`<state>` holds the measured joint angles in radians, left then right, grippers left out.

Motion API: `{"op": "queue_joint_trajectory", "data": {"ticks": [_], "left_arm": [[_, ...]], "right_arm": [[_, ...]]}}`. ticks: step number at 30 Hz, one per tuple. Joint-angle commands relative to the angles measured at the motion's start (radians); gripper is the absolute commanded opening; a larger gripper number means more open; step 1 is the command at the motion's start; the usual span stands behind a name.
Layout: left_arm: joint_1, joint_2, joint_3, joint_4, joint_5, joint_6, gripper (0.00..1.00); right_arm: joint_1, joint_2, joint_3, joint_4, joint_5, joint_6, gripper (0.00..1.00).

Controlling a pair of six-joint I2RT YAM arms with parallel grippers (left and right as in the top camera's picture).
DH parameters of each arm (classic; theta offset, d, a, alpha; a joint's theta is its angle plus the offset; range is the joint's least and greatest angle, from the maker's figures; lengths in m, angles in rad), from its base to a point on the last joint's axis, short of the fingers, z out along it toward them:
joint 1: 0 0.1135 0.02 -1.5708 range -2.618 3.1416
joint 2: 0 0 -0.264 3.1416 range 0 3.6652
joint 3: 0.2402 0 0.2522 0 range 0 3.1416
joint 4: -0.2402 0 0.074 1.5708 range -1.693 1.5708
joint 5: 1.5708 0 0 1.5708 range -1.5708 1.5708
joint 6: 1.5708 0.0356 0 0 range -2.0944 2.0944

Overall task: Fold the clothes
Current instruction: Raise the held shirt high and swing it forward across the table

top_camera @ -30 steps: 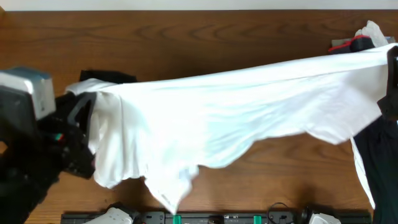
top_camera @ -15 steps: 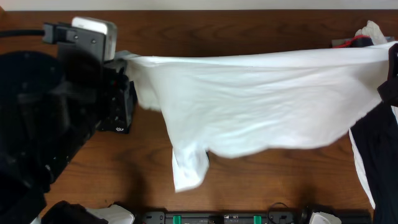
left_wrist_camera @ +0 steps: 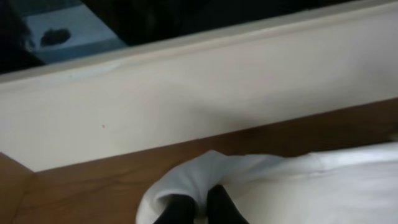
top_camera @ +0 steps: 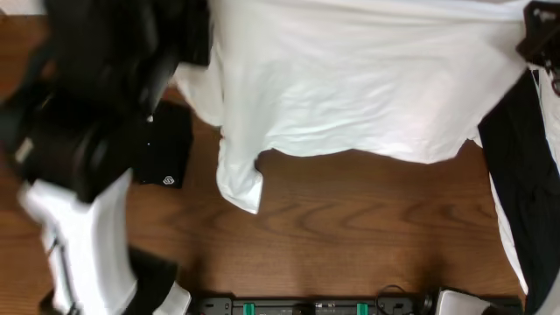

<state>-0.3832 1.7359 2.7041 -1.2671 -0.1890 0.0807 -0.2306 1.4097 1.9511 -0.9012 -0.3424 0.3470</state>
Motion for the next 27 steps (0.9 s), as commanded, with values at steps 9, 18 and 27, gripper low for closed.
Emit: {"op": "queue_joint_trajectory", "data": {"ticks": [9,18,27], "left_arm": [[0.169,0.073,0.01,0.023,0.045,0.02,0.06],[0.102,-0.183,0.01,-0.158,0.045,0.011,0.06],[0.088,-0.301,0.01,-0.235,0.054,-0.044,0.06]], "right_arm": [[-0.005,0.089,0.019,0.031,-0.022,-0.022,0.01],[-0.005,-0.074,0.089,-0.164,0.016,-0.034,0.01],[-0.004,-0.177,0.091,-0.259,0.019,-0.026,0.01]]}}
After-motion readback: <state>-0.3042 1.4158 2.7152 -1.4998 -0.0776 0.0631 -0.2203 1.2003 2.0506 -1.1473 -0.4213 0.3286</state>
